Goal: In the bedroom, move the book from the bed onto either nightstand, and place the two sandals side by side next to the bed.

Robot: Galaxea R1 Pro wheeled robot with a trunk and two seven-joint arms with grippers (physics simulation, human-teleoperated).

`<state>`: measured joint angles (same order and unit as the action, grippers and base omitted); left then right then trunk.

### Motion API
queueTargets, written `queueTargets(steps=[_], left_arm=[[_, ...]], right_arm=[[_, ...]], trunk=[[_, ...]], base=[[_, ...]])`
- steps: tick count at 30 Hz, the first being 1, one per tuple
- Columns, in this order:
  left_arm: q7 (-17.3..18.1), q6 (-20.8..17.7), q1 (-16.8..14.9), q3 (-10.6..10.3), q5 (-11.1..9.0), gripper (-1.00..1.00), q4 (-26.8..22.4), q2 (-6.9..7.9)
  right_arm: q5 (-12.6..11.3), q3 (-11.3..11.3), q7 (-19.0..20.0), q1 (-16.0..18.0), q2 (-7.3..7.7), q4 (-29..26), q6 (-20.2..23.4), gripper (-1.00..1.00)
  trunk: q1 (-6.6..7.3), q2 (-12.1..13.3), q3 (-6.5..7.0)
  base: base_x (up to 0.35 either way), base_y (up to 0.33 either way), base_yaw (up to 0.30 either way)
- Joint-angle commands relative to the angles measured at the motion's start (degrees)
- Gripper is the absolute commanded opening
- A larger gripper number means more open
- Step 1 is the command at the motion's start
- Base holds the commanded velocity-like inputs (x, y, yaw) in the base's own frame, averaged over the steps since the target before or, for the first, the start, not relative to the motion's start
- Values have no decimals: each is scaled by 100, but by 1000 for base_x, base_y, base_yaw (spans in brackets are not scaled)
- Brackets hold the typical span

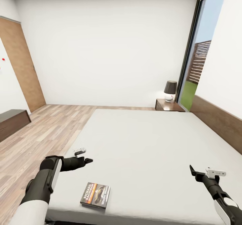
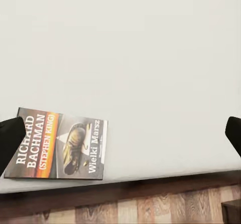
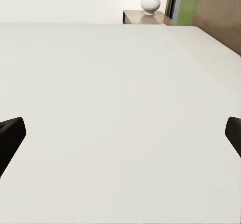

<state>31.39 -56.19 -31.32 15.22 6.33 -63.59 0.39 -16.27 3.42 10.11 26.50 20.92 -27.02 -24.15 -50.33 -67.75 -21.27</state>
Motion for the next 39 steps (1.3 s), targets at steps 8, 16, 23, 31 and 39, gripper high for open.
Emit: queueTargets(steps=[8, 16, 23, 31, 39], left_arm=[[-84, 28, -5, -185, 85, 100, 280, -195], [-502, 41, -5, -244, 79, 100, 315, -343], [-545, 46, -5, -243, 70, 100, 306, -363], [-554, 46, -5, -239, 70, 100, 304, -364], [-553, 46, -5, -239, 70, 100, 311, -364]], right_arm=[[-67, 10, 54, 4, -3, 4, -11, 100], [-65, 10, 53, 4, -15, 11, -11, 100], [-61, 10, 54, 4, -23, 13, -11, 100], [-61, 10, 54, 4, -25, 13, -11, 100], [-61, 10, 55, 4, -24, 13, -11, 100]], trunk=[[-3, -4, -7], [-3, -4, -7], [-3, -4, -7], [-3, -4, -7], [-3, -4, -7]], base=[[138, 0, 3], [10, 0, 0], [0, 0, 0], [0, 0, 0], [0, 0, 0]])
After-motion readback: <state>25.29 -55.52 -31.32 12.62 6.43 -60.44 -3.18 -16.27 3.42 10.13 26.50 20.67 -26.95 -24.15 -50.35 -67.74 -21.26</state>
